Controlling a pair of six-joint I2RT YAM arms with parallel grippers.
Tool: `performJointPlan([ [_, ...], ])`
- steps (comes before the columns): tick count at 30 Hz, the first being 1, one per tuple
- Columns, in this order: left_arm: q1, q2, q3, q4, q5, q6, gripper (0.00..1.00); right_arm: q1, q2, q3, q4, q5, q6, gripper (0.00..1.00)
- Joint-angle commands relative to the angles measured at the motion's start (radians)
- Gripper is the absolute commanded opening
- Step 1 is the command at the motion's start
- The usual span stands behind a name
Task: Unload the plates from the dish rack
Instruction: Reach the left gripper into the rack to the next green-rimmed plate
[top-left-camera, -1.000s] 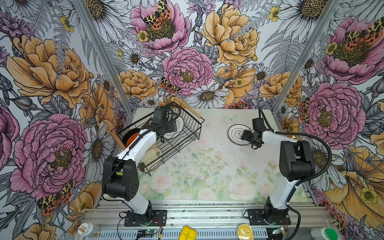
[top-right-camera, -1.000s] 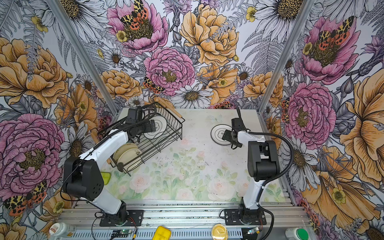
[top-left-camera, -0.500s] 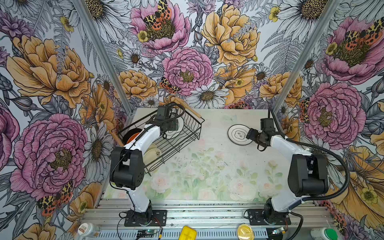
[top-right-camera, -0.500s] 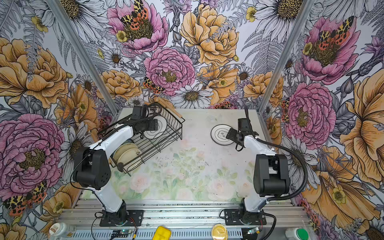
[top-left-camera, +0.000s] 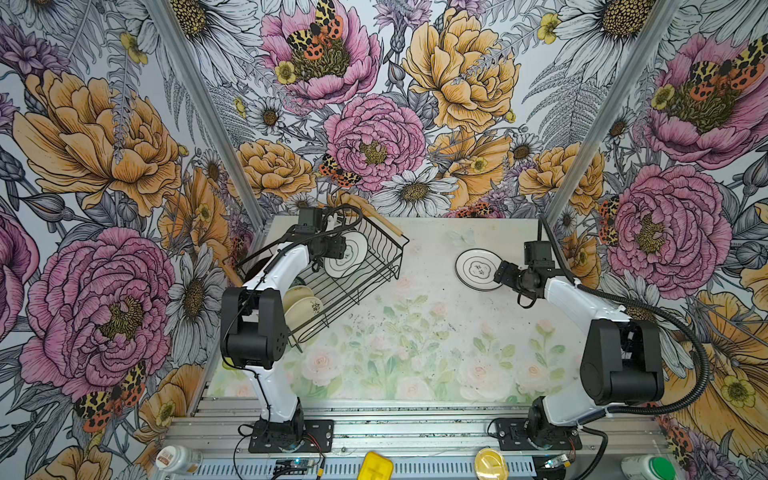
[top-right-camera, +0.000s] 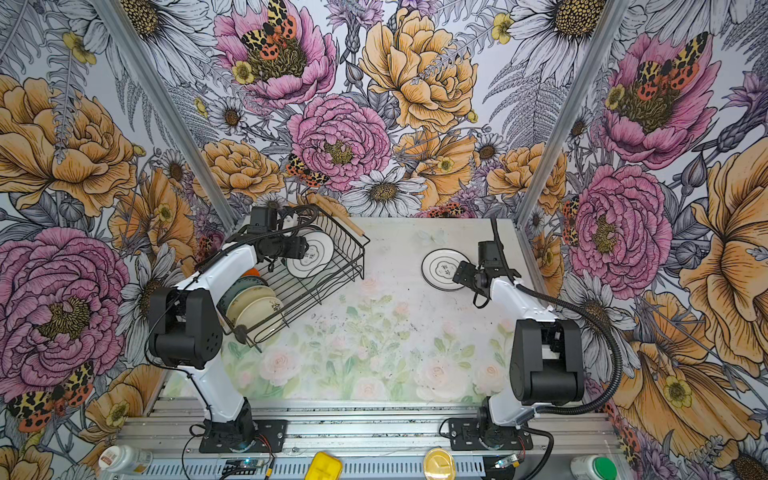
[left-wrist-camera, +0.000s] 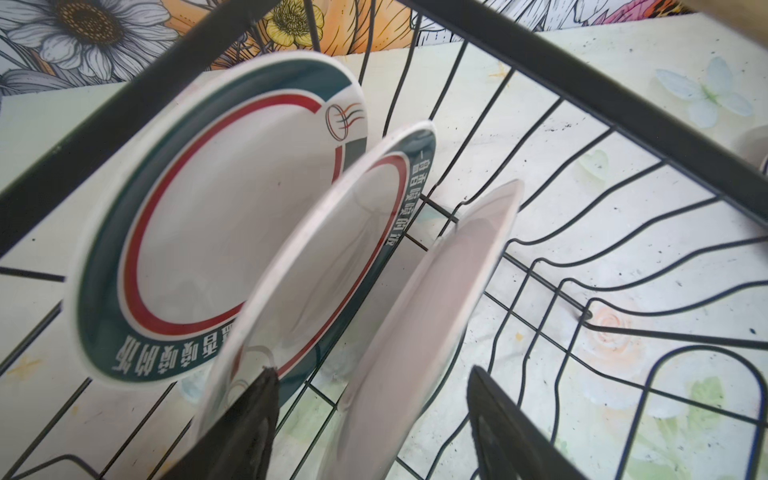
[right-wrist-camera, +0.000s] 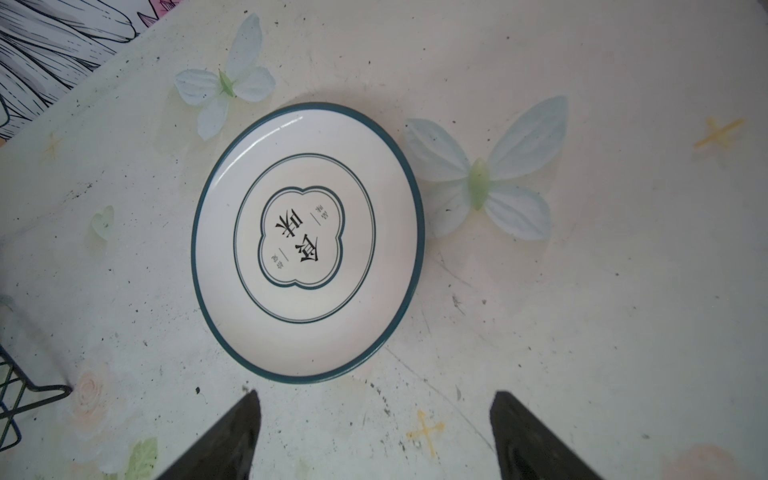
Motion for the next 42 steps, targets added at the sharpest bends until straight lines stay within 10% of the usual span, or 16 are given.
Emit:
performJointPlan([
  [1,0.016,0.016,0.03,-0.019,0.088,0.081,0.68,-0.008,-0.043,-0.01,0.007,-0.004,-0.022,0.88],
  [13,0.03,0.06,0.074,-0.059,0.078,0.164,0.35,-0.032,-0.096,-0.034,0.006,-0.022,-0.037,0.86],
  [42,0.036,0.102,0.113,-0.098,0.044,0.236,0.0,-0.049,-0.107,-0.035,-0.001,-0.112,-0.067,0.82],
])
